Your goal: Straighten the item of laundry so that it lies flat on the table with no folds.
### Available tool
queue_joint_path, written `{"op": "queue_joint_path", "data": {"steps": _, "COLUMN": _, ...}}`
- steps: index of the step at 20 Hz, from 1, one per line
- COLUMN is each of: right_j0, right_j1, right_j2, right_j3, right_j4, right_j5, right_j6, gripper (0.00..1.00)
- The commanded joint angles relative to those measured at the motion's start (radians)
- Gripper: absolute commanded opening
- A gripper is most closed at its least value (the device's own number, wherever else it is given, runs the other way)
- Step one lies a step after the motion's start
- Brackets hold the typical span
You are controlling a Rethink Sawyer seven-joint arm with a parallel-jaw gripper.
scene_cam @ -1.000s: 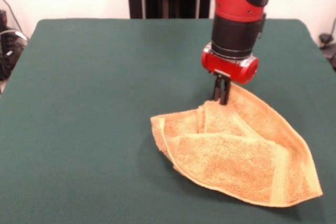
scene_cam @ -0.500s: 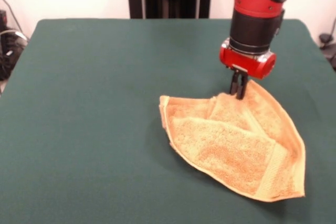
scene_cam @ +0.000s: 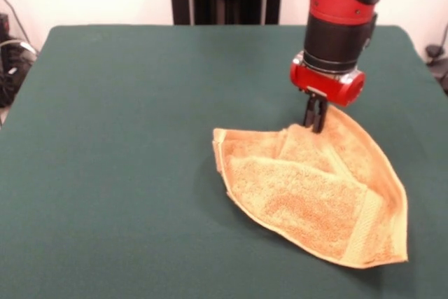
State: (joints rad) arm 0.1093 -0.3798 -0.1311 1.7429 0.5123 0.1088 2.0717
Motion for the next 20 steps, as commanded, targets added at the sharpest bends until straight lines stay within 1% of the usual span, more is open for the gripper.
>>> {"op": "queue_joint_path", "data": {"steps": 1, "right_j0": -0.017, "right_j1": 0.098, "right_j2": 0.078, "right_j3": 0.011, "right_j4": -0.052, "right_j5": 0.032, "right_j6": 0.101, "gripper": 0.00}}
{"op": "queue_joint_path", "data": {"steps": 6, "right_j0": -0.023, "right_j1": 0.107, "right_j2": 0.062, "right_j3": -0.020, "right_j4": -0.084, "right_j5": 0.046, "right_j6": 0.085, "gripper": 0.00}}
{"op": "queue_joint_path", "data": {"steps": 7, "right_j0": -0.022, "right_j1": 0.109, "right_j2": 0.056, "right_j3": -0.025, "right_j4": -0.080, "right_j5": 0.069, "right_j6": 0.089, "gripper": 0.00}}
{"op": "queue_joint_path", "data": {"steps": 10, "right_j0": -0.044, "right_j1": 0.106, "right_j2": 0.079, "right_j3": -0.024, "right_j4": -0.097, "right_j5": 0.069, "right_j6": 0.082, "gripper": 0.00}}
{"op": "queue_joint_path", "data": {"steps": 12, "right_j0": -0.026, "right_j1": 0.111, "right_j2": 0.052, "right_j3": -0.039, "right_j4": -0.109, "right_j5": 0.072, "right_j6": 0.080, "gripper": 0.00}}
{"op": "queue_joint_path", "data": {"steps": 14, "right_j0": -0.032, "right_j1": 0.109, "right_j2": 0.057, "right_j3": -0.039, "right_j4": -0.116, "right_j5": 0.089, "right_j6": 0.080, "gripper": 0.00}}
{"op": "queue_joint_path", "data": {"steps": 15, "right_j0": -0.036, "right_j1": 0.108, "right_j2": 0.060, "right_j3": -0.039, "right_j4": -0.119, "right_j5": 0.098, "right_j6": 0.081, "gripper": 1.00}}
{"op": "queue_joint_path", "data": {"steps": 20, "right_j0": -0.034, "right_j1": 0.113, "right_j2": 0.053, "right_j3": -0.054, "right_j4": -0.127, "right_j5": 0.123, "right_j6": 0.087, "gripper": 1.00}}
